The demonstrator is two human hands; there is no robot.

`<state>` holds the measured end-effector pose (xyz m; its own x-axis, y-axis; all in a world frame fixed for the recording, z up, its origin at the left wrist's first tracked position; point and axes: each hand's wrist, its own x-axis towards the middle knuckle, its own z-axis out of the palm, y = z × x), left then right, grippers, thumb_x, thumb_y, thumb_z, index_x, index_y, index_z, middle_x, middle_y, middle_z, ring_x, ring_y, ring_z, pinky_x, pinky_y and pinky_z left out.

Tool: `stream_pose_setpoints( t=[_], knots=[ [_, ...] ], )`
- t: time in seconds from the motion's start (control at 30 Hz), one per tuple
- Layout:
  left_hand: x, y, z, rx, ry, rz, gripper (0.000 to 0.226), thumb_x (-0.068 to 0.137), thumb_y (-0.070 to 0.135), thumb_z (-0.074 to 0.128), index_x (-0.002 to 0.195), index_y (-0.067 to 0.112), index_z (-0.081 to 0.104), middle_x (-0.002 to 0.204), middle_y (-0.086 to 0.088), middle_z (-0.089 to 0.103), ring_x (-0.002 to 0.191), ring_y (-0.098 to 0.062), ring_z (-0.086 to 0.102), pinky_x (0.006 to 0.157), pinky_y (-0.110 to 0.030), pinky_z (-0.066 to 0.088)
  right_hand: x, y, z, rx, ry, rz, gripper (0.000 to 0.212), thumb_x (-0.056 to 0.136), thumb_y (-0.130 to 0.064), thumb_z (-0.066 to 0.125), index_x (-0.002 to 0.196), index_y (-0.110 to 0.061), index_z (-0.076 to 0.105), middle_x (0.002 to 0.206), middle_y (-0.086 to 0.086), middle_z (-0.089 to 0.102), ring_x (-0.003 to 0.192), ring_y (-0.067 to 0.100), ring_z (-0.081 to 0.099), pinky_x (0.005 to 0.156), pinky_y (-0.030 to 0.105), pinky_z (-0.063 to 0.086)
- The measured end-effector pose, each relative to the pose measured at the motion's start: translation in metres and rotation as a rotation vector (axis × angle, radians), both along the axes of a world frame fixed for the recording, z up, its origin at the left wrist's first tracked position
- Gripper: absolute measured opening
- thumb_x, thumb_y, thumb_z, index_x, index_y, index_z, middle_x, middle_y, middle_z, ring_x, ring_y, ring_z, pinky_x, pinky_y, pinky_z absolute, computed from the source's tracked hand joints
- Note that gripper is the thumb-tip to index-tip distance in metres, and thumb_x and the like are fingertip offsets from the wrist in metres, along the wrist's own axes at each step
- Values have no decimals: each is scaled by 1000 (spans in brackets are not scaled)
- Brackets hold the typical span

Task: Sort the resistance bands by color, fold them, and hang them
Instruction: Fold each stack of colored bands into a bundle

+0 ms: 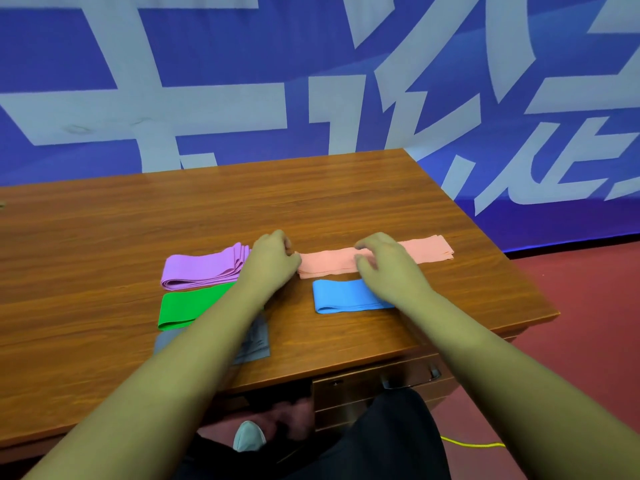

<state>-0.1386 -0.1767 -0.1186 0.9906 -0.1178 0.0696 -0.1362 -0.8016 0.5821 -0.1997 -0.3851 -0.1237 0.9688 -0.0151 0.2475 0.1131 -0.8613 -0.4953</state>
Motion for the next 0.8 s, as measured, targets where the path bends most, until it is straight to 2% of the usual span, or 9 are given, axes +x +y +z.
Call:
stream_pose_setpoints(
  t=[0.07,0.13,0.23,0.33,0.43,0.53,0.6,0.67,0.8],
  knots=[
    [7,-9,6,83,145,67,31,85,26,62,108,4,58,112,-18,64,102,-34,58,73,-30,40,8,2,0,-50,60,58,32,95,-24,51,121,-10,65,123,7,61,114,23,56,99,34,44],
    [11,-17,10,156,241,90,33,86,28,62,106,1,60,114,-21,64,96,-34,59,68,-30,40,13,0,-3,-95,135,88,32,96,-24,49,118,-10,66,119,8,63,112,24,57,97,37,45],
    [17,-25,7,164,295,108,17,84,22,62,85,5,58,108,-19,66,86,-33,57,66,-30,41,16,-2,-11,-124,177,98,28,96,-22,47,109,-10,69,110,5,63,105,22,58,93,35,47],
    [21,-28,0,163,356,110,26,80,23,66,68,10,47,106,-17,67,92,-33,60,71,-31,44,17,-4,-15,-116,150,89,27,95,-20,48,109,-11,69,110,2,62,105,18,56,92,32,46],
    [23,-30,-6,185,381,102,22,76,26,67,78,9,54,110,-17,66,105,-35,60,80,-34,47,17,-5,-18,-85,132,88,25,93,-17,50,108,-9,69,109,3,63,106,19,56,93,31,45],
    [24,-30,-11,204,336,66,19,77,22,62,92,12,58,108,-14,66,102,-34,60,72,-32,43,18,-4,-19,-60,130,82,24,92,-16,51,107,-9,69,107,3,62,104,19,56,92,33,46],
    [22,-30,-12,167,298,38,18,81,16,59,99,14,56,100,-7,63,98,-31,60,69,-31,41,19,-4,-19,-55,145,75,24,92,-16,51,106,-9,70,107,2,62,102,18,56,91,33,47],
    [22,-27,-11,81,249,31,15,79,13,60,91,16,51,93,-7,62,90,-30,59,66,-32,40,20,-4,-17,-27,175,73,24,92,-16,51,105,-11,70,107,0,61,101,17,57,90,30,47],
    [25,-24,-4,-281,160,1,24,75,11,66,84,20,46,75,-2,62,69,-24,62,59,-34,45,26,-1,-4,286,122,-45,19,93,-19,54,99,-16,72,106,-1,66,97,13,60,88,22,45]
  ],
)
